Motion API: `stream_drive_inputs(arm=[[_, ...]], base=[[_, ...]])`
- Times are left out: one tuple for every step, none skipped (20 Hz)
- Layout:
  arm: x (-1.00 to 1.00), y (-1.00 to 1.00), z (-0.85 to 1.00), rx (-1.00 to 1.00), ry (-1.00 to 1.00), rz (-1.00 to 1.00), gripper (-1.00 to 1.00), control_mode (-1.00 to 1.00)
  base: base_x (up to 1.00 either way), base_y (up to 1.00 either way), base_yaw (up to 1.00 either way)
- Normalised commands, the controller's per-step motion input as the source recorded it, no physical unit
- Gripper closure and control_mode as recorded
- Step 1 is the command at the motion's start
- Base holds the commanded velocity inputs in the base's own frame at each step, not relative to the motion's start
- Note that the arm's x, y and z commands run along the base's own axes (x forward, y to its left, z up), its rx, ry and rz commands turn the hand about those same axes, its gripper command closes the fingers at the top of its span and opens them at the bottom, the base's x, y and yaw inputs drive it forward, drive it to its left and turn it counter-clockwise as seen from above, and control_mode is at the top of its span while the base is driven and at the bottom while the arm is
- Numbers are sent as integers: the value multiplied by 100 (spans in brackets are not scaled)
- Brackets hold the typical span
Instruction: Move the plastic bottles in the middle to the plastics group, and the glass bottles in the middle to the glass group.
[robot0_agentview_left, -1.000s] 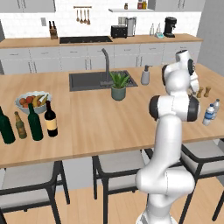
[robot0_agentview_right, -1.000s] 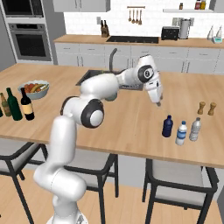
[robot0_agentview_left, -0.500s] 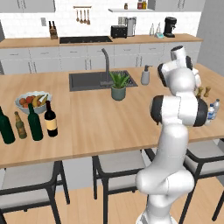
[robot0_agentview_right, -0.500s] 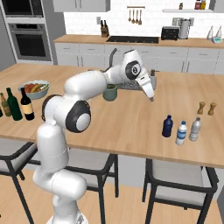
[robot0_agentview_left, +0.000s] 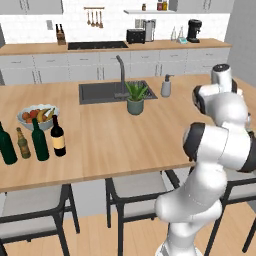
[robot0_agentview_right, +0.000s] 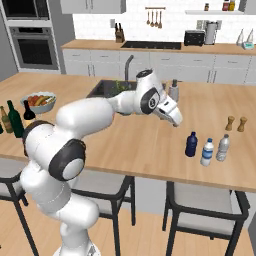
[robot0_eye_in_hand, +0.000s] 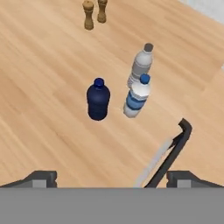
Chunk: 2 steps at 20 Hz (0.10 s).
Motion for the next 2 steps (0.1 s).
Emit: stream_drive_inputs(arm=[[-74, 2, 0, 0, 0, 30, -100, -100], [-86, 12, 0, 0, -1, 27, -100, -100]], base=[[0, 0, 0], [0, 0, 0]])
